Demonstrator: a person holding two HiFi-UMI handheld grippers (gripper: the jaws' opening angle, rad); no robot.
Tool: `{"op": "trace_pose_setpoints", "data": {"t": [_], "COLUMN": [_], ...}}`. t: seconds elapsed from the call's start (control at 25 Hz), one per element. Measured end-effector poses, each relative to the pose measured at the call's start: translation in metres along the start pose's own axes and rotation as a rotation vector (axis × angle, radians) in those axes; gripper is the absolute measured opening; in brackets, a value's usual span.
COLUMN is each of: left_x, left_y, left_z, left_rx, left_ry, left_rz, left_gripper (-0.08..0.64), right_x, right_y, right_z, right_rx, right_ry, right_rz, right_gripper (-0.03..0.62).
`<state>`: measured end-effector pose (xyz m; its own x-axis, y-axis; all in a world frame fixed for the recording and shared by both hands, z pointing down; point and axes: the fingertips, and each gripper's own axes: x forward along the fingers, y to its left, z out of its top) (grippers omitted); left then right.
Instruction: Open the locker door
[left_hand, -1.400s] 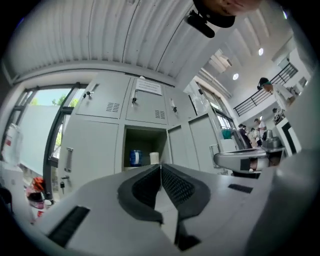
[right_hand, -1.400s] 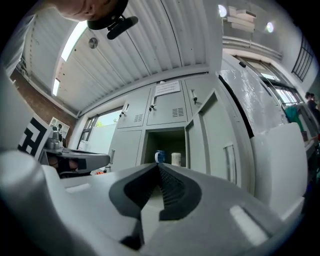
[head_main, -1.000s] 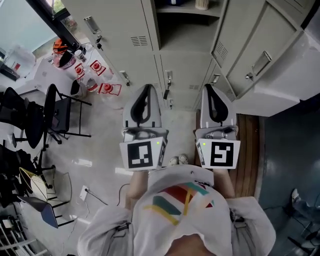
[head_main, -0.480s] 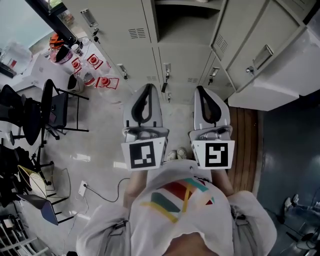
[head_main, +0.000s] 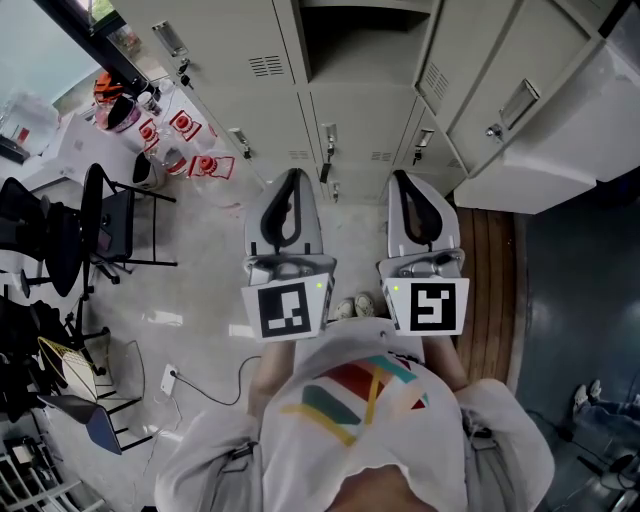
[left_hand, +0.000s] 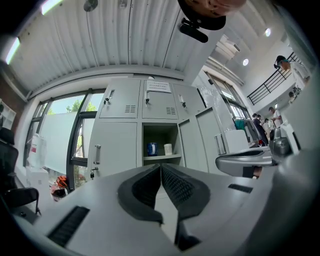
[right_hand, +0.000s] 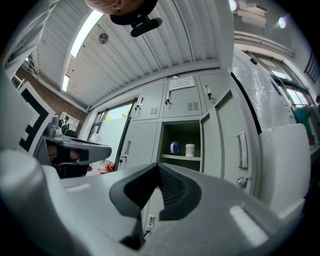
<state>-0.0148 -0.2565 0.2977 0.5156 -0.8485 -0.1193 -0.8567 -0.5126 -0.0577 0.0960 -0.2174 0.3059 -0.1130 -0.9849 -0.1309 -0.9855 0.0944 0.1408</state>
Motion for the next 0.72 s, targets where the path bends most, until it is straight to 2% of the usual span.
{"op": "trace_pose_setpoints", "data": {"t": [0.72], "left_x": [0.004], "left_y": [-0.0032], "left_z": [-0.004], "left_rx": [-0.005], "left_ry": [0.014], "left_rz": [-0.005], "left_gripper": [0.021], "right_x": [-0.0004], "right_y": [-0.0072], "right_z": [0.0023], "right_rx": [-0.005], "right_ry": [-0.015], "right_rz": [-0.007], "right_gripper": [0.005]}}
